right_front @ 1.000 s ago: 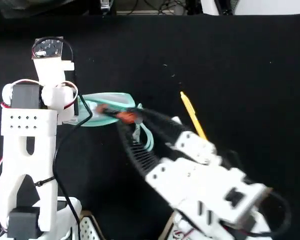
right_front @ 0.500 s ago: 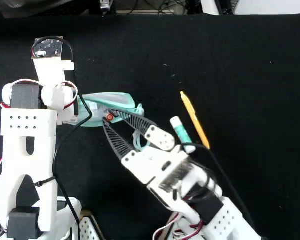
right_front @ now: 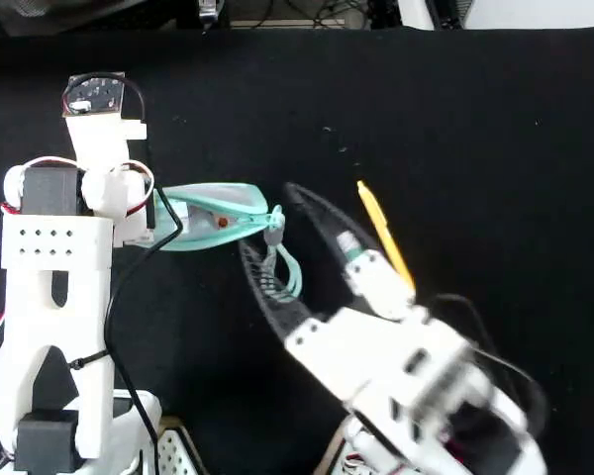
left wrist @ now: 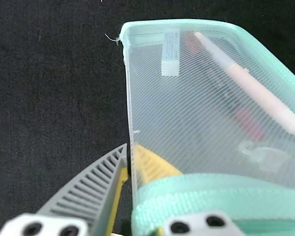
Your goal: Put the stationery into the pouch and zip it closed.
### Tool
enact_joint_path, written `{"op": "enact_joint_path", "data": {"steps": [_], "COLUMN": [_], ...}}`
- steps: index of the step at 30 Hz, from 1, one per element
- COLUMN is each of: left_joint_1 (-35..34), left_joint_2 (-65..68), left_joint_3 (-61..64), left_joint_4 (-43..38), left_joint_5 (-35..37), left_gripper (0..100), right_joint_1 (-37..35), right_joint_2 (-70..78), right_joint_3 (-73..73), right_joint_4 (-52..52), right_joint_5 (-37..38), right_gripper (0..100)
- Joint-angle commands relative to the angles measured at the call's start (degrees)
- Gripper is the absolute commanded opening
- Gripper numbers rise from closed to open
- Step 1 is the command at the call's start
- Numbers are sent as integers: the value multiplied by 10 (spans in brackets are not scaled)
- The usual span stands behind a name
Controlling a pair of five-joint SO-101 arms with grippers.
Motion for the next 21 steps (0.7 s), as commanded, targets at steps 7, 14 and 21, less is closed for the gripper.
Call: {"op": "enact_joint_path", "data": {"steps": [7,14,21], "left_joint_1": [-7,-7,-7], "left_joint_2": [4,4,4], "left_joint_3": [2,2,2], "left_joint_4": [4,4,4], "left_joint_5": [4,4,4], "left_gripper": [33,34,33], "right_joint_1": [319,385,367], "right_joint_2": [14,154,429], "right_joint_3": [64,162,85], "right_joint_4": [17,79,88], "right_joint_5": [-9,-4,42], "right_gripper": [59,212,218]}}
